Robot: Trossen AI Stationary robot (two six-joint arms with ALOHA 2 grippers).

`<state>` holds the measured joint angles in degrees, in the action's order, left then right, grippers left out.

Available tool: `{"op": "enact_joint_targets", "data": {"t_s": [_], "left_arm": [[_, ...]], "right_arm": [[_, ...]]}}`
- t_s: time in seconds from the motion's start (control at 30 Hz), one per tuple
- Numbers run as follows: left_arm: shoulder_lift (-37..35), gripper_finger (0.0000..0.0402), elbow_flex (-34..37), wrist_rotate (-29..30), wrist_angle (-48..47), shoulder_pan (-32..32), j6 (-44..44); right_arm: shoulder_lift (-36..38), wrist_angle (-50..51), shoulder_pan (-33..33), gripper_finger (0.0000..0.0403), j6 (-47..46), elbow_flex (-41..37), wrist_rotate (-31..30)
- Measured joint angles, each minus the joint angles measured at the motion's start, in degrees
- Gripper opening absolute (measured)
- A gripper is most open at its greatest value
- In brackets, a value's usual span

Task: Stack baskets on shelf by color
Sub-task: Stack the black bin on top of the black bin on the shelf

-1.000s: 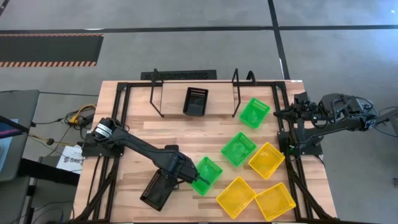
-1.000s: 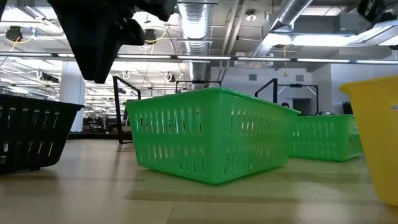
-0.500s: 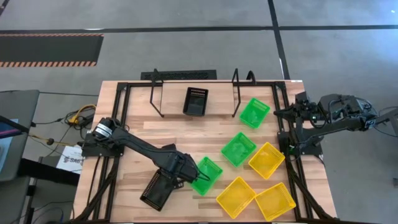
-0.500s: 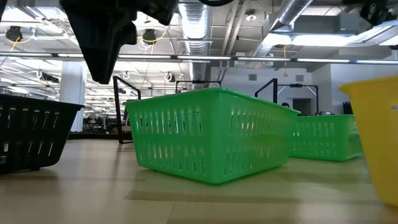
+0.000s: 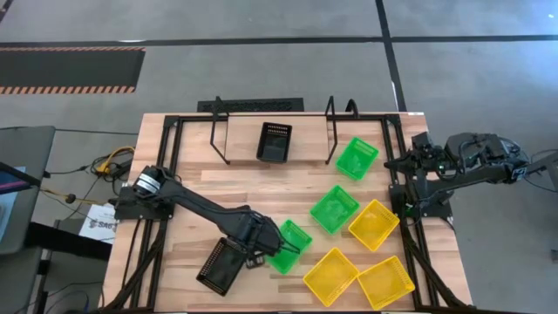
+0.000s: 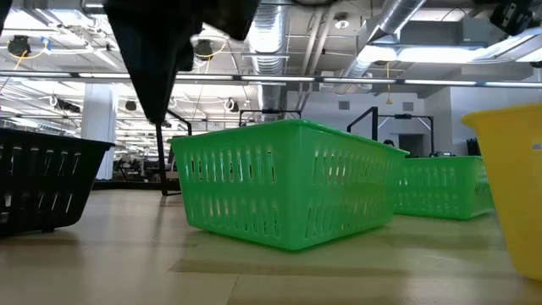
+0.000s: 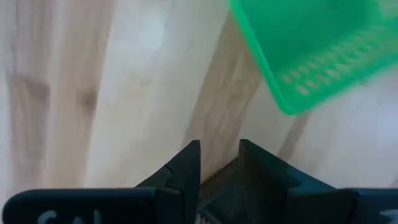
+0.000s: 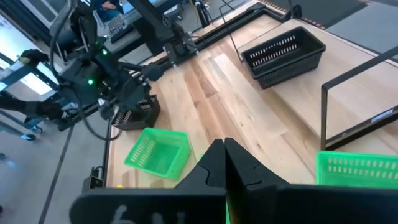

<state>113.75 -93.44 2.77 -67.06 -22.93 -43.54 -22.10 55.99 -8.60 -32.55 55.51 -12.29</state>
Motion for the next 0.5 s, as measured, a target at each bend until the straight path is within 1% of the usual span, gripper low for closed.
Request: {"op": "enact_joint_targets", "data": {"t_s": [0.23,0.37,0.43,0.5], "left_arm": [[2.7,0.0096,-0.5,-4.8,1.2,1.0,-27.0],[2.6,0.0096,-0.5,-4.4,0.3,1.5,-42.2],[2.5,0.0096,-0.5,-4.5,-1.1,1.5,-46.8],[2.5,0.0096,-0.5,-5.1,-2.6,1.1,-48.6]], "right_arm": [[-0.1,0.3,0.0,0.0007,0.0,0.0,0.0],[-0.6,0.4,0.0,0.0007,0.0,0.0,0.2],[-0.8,0.5,0.0,0.0007,0.0,0.0,0.3],[-0.8,0.9,0.0,0.0007,0.0,0.0,0.5]]}}
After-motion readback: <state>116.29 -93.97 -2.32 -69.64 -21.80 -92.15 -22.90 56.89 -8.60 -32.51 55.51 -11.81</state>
